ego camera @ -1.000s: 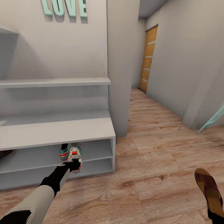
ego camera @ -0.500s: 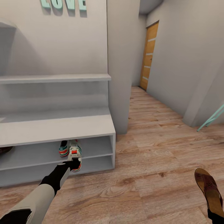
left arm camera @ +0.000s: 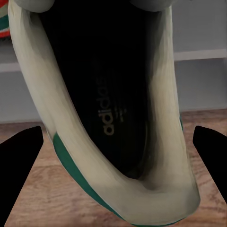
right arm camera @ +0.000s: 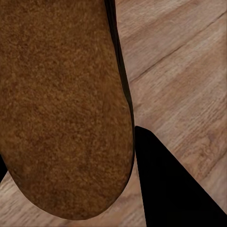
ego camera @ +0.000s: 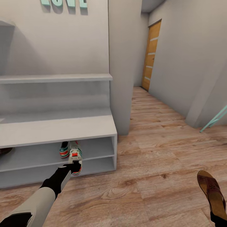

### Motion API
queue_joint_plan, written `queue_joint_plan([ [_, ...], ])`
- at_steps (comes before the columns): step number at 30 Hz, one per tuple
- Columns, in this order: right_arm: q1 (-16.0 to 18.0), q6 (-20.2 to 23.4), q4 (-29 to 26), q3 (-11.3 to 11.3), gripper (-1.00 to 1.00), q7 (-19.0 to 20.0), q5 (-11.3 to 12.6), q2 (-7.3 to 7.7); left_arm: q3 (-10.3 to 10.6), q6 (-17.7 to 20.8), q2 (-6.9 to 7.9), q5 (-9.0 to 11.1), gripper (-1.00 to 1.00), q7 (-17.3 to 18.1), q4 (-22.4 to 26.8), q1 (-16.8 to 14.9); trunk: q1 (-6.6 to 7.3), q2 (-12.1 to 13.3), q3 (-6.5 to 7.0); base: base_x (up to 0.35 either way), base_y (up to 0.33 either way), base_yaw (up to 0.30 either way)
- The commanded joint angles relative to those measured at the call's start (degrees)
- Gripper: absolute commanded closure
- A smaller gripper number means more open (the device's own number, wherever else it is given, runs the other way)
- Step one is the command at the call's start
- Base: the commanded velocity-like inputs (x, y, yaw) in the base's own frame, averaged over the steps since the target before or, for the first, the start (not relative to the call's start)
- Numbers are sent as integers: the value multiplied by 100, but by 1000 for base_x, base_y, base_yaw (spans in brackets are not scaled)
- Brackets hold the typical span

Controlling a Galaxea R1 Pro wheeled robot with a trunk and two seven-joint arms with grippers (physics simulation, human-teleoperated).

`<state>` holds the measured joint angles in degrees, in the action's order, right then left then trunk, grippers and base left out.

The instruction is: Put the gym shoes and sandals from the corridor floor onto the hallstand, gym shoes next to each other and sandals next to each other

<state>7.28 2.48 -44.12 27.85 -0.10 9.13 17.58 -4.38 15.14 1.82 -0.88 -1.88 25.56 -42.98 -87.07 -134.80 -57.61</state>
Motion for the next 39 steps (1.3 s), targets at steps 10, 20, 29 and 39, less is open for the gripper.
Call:
queue_joint_plan([
  [10,1,26,-4,1,100,1,79,0,-19,23,2,-9,100,-5,13,0,1,-2,-5,91,0,0],
  [20,1,28,-6,1,100,1,78,0,-19,22,2,-9,100,-5,10,1,1,-2,-5,192,0,0],
  [29,1,28,0,1,100,1,76,0,-19,15,2,-9,100,-5,10,5,1,-2,-26,22,0,59],
  [39,1,31,0,1,100,1,77,0,-27,-2,2,-5,100,-5,10,9,1,-2,-30,113,0,13],
])
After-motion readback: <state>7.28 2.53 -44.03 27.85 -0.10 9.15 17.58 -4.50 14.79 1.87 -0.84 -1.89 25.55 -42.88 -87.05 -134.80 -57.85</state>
